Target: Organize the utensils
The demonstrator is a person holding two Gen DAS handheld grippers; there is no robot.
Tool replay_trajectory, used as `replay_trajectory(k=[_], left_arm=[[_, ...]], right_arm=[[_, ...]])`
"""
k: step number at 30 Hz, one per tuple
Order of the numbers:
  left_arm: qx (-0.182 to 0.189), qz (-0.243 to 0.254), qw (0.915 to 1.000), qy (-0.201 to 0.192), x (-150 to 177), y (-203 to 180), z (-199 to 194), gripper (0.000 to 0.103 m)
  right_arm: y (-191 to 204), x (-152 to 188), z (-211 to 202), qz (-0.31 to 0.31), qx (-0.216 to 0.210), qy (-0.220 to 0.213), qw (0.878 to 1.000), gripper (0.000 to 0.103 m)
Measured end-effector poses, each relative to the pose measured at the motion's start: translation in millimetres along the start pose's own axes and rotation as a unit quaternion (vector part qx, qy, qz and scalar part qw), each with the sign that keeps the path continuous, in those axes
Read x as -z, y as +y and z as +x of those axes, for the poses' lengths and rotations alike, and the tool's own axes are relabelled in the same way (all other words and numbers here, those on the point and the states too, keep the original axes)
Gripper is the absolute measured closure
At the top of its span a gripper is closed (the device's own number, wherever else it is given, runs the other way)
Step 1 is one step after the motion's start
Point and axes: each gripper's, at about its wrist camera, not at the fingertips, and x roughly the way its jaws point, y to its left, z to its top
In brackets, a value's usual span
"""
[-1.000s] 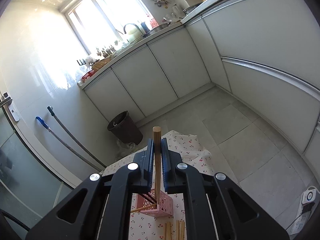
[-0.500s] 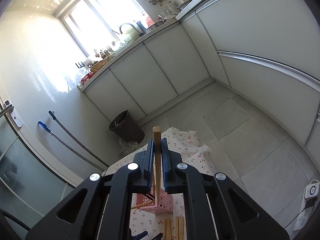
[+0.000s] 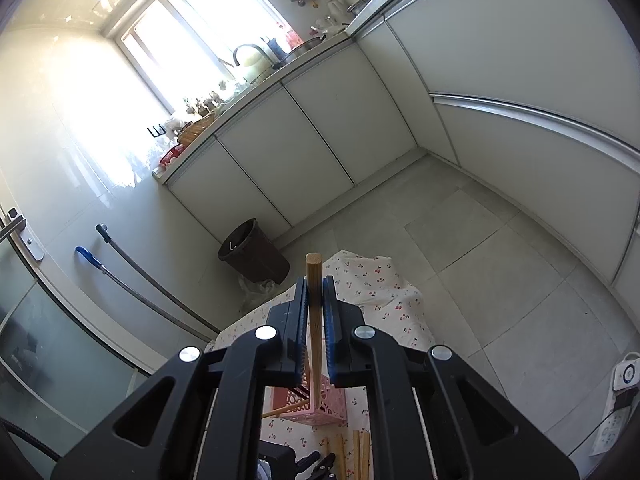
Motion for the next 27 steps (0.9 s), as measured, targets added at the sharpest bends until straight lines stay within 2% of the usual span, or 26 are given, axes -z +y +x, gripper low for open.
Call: replay_trajectory(k=[2, 4, 7, 10, 13, 19, 23, 25, 27], left_arm=[[0.02, -0.017, 0.9996, -0.009, 3.9, 8.2, -3.1, 0.097], [0.059, -0.045, 0.9967, -0.031, 9.4, 25.6, -10.3, 0.098], [0.066, -0.082, 0.9921, -0.068, 19.4, 54.6, -35.8, 0.098], [0.07, -0.125, 0.9822, -0.121, 28.7, 86.9, -77.0, 0.098], [0.062, -0.163, 0.9677, -0.182, 40.1, 115.2, -118.8, 0.099], [0.018, -0.203, 0.9321, -0.3, 64.7, 159.4, -209.1, 0.099], [0.01, -0.209, 0.9057, -0.369, 47.3, 174.8, -264.4, 0.098], [0.015, -0.204, 0.8926, -0.402, 28.5, 174.0, -288.7, 0.098], [0.028, -0.193, 0.8833, -0.426, 6.1, 168.7, -308.1, 0.099]], right_arm=[[3.7, 2.0, 2.3, -0.005, 0.002, 0.004, 1.0, 0.095], [7.2, 2.8, 3.5, -0.009, 0.001, 0.006, 1.0, 0.095], [11.0, 3.4, 2.3, -0.014, -0.002, 0.006, 1.0, 0.095], [14.9, 4.3, 1.1, -0.015, -0.005, 0.004, 1.0, 0.095], [19.4, 6.4, -0.7, -0.015, -0.007, 0.002, 1.0, 0.095], [26.0, 11.1, -5.4, -0.024, -0.013, -0.001, 1.0, 0.095], [31.1, 7.4, -11.1, -0.022, -0.023, -0.01, 0.999, 0.095], [31.9, 4.7, -15.2, -0.019, -0.028, -0.017, 0.999, 0.095], [32.8, 0.2, -18.9, -0.017, -0.032, -0.025, 0.999, 0.095]])
